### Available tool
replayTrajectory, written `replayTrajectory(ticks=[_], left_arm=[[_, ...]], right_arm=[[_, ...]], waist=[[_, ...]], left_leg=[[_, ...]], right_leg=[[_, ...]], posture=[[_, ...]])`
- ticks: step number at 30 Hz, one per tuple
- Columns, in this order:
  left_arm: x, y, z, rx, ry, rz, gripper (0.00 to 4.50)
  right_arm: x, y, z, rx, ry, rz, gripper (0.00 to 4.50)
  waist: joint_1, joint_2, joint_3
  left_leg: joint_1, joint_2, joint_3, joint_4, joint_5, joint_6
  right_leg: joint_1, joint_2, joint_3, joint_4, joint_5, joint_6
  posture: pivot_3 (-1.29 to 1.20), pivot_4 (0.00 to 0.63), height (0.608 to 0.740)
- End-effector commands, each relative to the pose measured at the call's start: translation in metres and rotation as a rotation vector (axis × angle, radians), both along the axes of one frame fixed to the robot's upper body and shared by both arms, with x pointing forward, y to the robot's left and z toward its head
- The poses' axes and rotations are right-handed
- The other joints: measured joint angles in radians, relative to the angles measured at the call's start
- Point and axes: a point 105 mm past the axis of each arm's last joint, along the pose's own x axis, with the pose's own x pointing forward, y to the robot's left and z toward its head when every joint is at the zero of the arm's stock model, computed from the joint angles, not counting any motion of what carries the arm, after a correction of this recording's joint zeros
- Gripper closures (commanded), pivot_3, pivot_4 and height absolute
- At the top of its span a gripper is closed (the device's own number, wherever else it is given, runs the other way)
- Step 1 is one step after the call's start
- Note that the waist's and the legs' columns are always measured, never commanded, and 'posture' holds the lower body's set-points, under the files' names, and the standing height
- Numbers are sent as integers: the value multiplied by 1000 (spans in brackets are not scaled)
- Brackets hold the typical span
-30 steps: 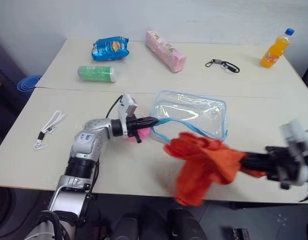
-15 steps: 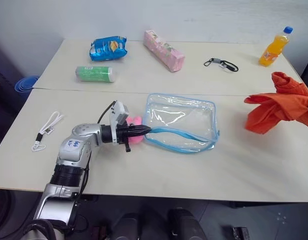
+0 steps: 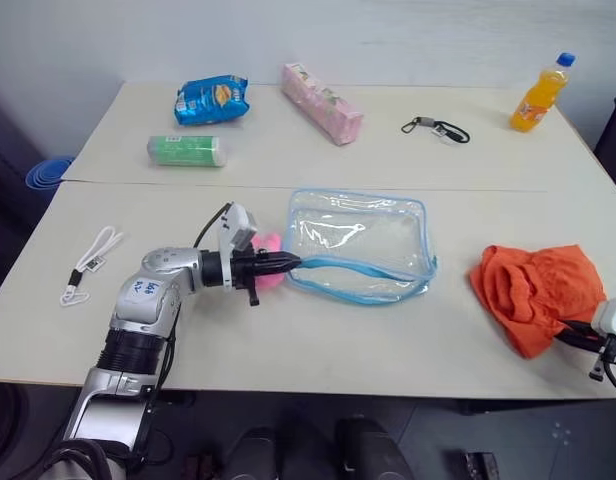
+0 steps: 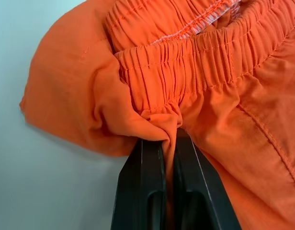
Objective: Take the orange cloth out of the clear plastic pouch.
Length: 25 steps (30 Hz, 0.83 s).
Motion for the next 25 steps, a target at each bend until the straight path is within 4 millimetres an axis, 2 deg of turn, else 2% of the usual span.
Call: replayTrajectory(ticks=[1,4,7,9,12,14,16,17,19,21,25], left_arm=[[-8,3,7,4,-20,-40,4500],[-21,12,2,60,-45,-100,3917],[-38,27,8,64,-186,-175,2968],[-51,47,3,150,-316,-223,2344],[-57,70,9,128,-351,-145,1395],[-70,84,4,161,-339,-114,898],[-84,97,-12,240,-324,-103,325],[-91,105,-23,281,-325,-81,65],[-102,121,-41,344,-285,-15,65],[-111,132,-52,365,-238,23,65],[-113,134,-52,353,-255,97,65]], right_arm=[[5,-8,26,31,-102,-30,3724],[4,0,42,85,-127,14,2762],[-2,16,62,146,-145,61,1696],[-16,38,67,157,-86,122,1003],[-33,73,71,160,-100,223,23],[-40,100,68,271,-115,255,0],[-50,123,60,356,-101,324,0],[-53,132,50,343,-113,358,0],[-57,144,28,342,-77,384,0],[-56,151,15,341,-90,397,0],[-49,160,0,316,-159,418,0]], waist=[[-1,0,0],[-7,0,0],[-11,1,-1],[-10,1,-1],[-12,2,-1],[-14,0,-1],[-15,0,-1],[-16,1,-2],[-14,1,-2],[-13,1,-2],[-2,1,-2]], left_leg=[[0,0,0,0,0,0],[-1,0,0,0,0,0],[-1,1,-2,-1,0,-1],[-1,1,-3,-1,0,-1],[-1,1,-4,-2,0,-2],[-1,1,-5,-2,-1,-1],[0,1,-6,-2,-4,4],[1,1,-5,-3,-4,4],[1,1,-5,-5,-5,5],[0,1,-5,-5,-5,6],[1,0,-5,-4,-6,8]], right_leg=[[0,0,0,0,0,0],[0,0,0,0,0,0],[-1,0,-1,0,0,0],[-1,0,-1,-1,0,0],[0,0,-2,-2,0,0],[1,0,-2,-2,0,0],[2,-1,-2,-2,0,0],[2,-1,-2,-3,0,0],[2,-1,-2,-4,0,0],[2,-2,-2,-5,0,0],[3,-4,-3,-5,0,-1]], posture=[[0,150,740],[0,150,740],[0,150,740],[0,150,740],[0,150,740],[0,150,740],[0,150,740],[0,150,740],[0,150,740],[0,150,740],[0,150,740]])
